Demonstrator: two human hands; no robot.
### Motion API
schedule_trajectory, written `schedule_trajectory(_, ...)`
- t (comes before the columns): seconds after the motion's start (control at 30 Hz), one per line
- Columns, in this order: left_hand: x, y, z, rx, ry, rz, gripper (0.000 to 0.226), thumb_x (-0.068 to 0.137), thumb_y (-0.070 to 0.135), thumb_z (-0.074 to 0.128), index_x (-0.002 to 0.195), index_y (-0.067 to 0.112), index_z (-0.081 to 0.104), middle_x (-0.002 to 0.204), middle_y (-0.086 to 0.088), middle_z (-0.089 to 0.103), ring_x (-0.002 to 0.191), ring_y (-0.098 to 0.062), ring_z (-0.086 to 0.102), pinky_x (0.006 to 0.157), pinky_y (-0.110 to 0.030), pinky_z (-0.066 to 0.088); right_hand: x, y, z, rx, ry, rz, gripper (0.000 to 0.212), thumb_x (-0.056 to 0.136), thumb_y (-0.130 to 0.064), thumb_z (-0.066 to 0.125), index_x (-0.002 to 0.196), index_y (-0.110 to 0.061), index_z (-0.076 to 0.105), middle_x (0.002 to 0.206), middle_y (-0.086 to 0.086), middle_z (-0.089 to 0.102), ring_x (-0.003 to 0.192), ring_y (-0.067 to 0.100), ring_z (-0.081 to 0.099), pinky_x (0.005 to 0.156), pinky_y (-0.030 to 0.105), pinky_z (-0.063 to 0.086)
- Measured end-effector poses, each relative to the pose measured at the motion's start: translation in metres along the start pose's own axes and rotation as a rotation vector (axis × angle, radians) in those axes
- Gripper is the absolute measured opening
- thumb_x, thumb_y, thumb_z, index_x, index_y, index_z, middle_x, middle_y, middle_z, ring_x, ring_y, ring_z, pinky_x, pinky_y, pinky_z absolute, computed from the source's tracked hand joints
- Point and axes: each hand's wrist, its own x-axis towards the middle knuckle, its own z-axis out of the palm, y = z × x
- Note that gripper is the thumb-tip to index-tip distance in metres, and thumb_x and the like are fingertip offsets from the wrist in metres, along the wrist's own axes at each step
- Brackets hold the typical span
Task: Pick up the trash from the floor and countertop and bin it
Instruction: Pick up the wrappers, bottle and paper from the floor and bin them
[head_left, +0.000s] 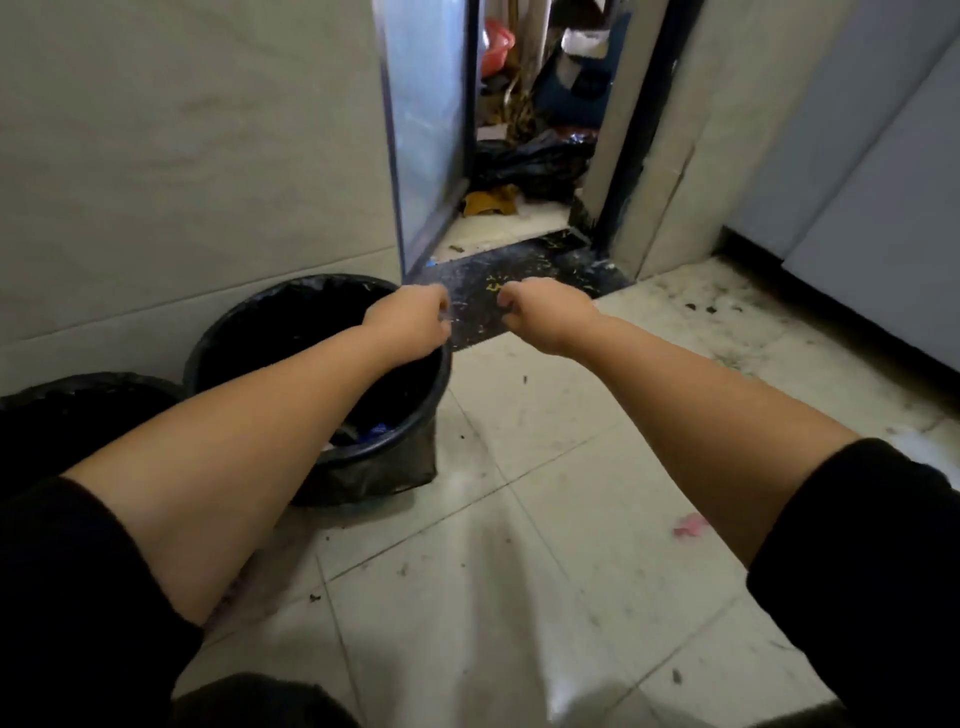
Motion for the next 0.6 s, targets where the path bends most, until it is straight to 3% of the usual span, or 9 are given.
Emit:
schedule_trajectory(0.2,0.006,0.162,0.074,0.009,-0.107,0.19,0.041,0.094,0.03,0.05,0.133,0.02,0.047,0.126,-0.009,0.06,0.11,-0.03,0.059,0.093,-0.044,0.052,-0.096,0.195,-0.016,-0.042,-0.032,0.198,0.035,0.096,-0.026,0.046,0.128,-0.016,0.051,0.128,0.014,0.059,0.117,0.033,0.054,0.093,0.04,0.046)
schedule_trajectory(0.37,0.002,0.284,0.18,0.071,-0.272,0.304,0.045,0.095,0.032,0.048,0.137,0.018,0.042,0.134,-0.01,0.054,0.119,-0.03,0.055,0.09,-0.04,0.048,-0.184,0.337,0.046,0.033,-0.16,0.433,0.039,0.096,-0.032,0.048,0.132,-0.017,0.048,0.129,0.012,0.059,0.114,0.029,0.056,0.091,0.039,0.048)
schedule_trajectory(0.6,-0.014,0.337,0.311,0.18,-0.497,0.212,0.059,0.095,0.04,0.05,0.146,0.02,0.027,0.138,-0.015,0.042,0.122,-0.034,0.047,0.093,-0.044,0.046,-0.246,0.402,0.164,0.238,-0.38,0.479,0.072,0.089,-0.049,0.054,0.147,-0.021,0.023,0.144,0.014,0.042,0.126,0.033,0.049,0.097,0.047,0.048)
